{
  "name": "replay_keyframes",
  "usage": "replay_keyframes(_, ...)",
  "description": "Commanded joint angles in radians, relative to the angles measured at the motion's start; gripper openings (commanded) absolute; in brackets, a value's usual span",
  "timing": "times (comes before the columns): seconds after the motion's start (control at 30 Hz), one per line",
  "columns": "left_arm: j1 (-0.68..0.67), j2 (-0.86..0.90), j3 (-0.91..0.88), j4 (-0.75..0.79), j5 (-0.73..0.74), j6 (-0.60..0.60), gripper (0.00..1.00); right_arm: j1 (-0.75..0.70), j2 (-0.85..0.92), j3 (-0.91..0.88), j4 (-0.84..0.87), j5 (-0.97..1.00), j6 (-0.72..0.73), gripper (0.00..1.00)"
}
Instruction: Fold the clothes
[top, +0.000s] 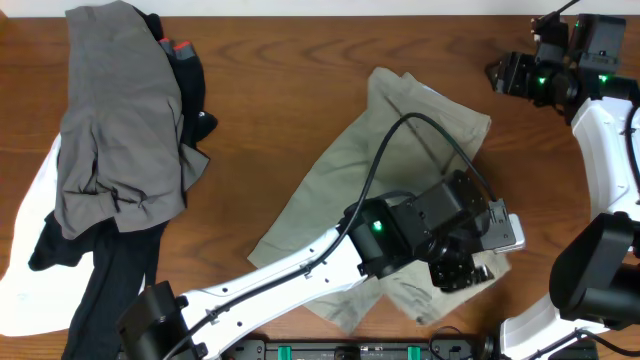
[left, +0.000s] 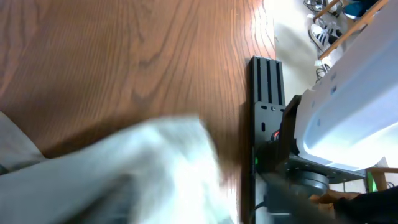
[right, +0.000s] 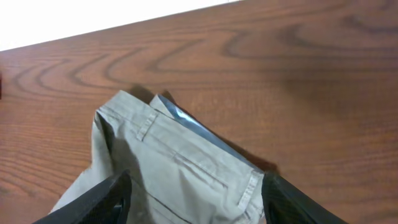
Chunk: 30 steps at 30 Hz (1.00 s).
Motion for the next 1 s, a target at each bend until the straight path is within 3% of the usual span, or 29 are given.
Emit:
replay_keyframes(0.0, 0.041, -0.022, 0.006, 0.005, -0.051, -0.011, 0.98, 0.03, -0.031, 0.021, 0.027, -0.019, 0.009, 0.65)
replay_keyframes(0.17, 0.16, -0.121, 0.007, 0.004, -0.071, -0.082, 0.98, 0.105, -0.03, 0.021, 0.089, -0.005, 0.0, 0.66)
replay_keyframes(0.37, 0.418, -0.293, 0.007, -0.055, -0.071, -0.191, 0.98, 0.233, -0.003, 0.021, 0.153, 0.07, 0.002, 0.67)
replay_keyframes(0.6, 0.736, -0.36, 0.0, -0.348, -0.071, -0.198, 0.98, 0.342, 0.109, 0.021, 0.217, 0.097, 0.002, 0.66)
replay_keyframes(0.77, 0.835, -0.316, -0.039, -0.439, -0.074, -0.196, 0.98, 0.38, 0.224, 0.021, 0.266, 0.097, -0.01, 0.62)
replay_keyframes(0.97, 0.85, -0.224, -0.05, -0.454, -0.104, -0.197, 0.98, 0.417, 0.304, 0.021, 0.298, 0.087, -0.01, 0.6)
